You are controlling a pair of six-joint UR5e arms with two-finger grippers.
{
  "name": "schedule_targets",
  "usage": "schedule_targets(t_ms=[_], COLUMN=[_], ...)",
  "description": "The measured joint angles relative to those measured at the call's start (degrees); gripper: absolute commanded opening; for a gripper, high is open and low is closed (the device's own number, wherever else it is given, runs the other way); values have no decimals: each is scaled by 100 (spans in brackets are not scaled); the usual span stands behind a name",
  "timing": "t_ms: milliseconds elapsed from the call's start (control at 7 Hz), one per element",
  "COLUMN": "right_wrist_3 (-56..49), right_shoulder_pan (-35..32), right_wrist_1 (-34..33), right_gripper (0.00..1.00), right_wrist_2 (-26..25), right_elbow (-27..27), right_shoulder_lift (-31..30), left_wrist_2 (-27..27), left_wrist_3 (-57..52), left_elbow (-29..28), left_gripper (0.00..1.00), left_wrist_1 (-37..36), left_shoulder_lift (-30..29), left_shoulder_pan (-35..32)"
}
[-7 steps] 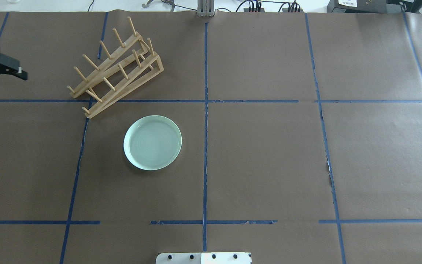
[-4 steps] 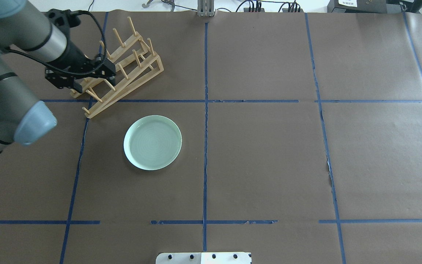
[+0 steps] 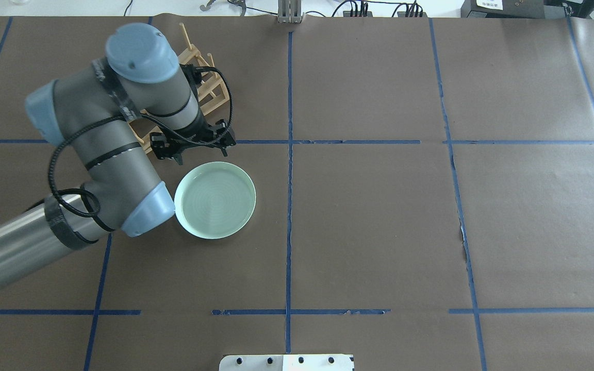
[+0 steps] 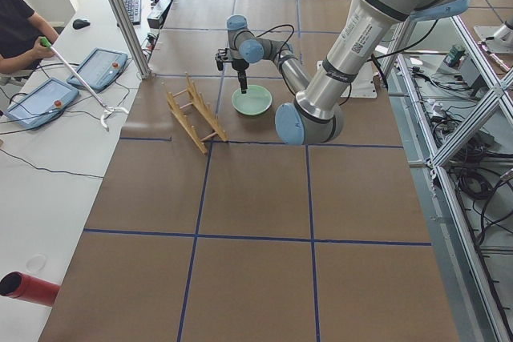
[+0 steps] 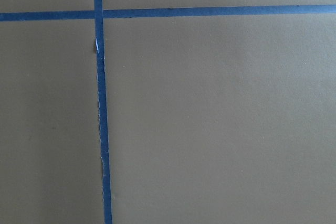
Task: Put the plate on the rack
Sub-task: 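Move the left gripper past the wooden rack toward the pale green plate, then lower the left gripper and grasp the pale green plate's rim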
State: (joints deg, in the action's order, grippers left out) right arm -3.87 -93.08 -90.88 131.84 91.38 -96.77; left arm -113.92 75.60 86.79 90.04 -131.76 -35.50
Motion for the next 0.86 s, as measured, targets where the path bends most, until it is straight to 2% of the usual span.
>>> schedule_targets(t_ms=[286, 429, 571, 857], right_wrist_3=[0, 0, 0, 0], right_shoulder_pan=[0, 0, 0, 0], right_wrist_1=[0, 0, 0, 0], right_gripper=[100, 100, 100, 100], right_wrist_2=[0, 0, 0, 0], right_elbow=[1, 2, 3, 3], right_shoulder_lift=[0, 0, 0, 0], left_wrist_2=[186, 204, 209, 210], left_wrist_3=[184, 199, 201, 209], left_elbow=[-612, -725, -772, -799], left_gripper=[85, 65, 54, 52], left_wrist_1=[331, 366, 380, 447], left_shoulder_lift=[-316, -405, -443, -437], left_shoulder_pan=[158, 178, 196, 262])
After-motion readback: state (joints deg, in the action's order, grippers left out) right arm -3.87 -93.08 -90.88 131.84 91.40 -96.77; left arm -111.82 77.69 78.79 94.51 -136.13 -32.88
